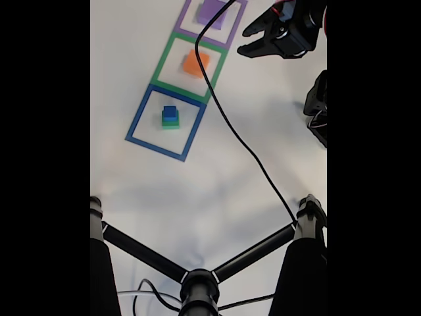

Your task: Tower of hanoi

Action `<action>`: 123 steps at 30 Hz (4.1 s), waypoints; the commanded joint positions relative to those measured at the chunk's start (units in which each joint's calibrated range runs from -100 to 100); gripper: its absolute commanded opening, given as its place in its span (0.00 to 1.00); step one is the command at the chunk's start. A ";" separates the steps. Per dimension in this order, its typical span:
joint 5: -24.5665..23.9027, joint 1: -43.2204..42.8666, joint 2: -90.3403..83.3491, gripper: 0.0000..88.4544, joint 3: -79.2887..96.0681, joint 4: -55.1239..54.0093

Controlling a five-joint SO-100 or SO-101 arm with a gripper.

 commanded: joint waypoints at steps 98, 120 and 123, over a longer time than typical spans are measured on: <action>0.20 -16.17 66.78 0.16 37.18 -125.23; 0.20 -17.01 65.50 0.04 36.36 -124.34; 0.20 -16.93 61.33 0.05 36.27 -120.54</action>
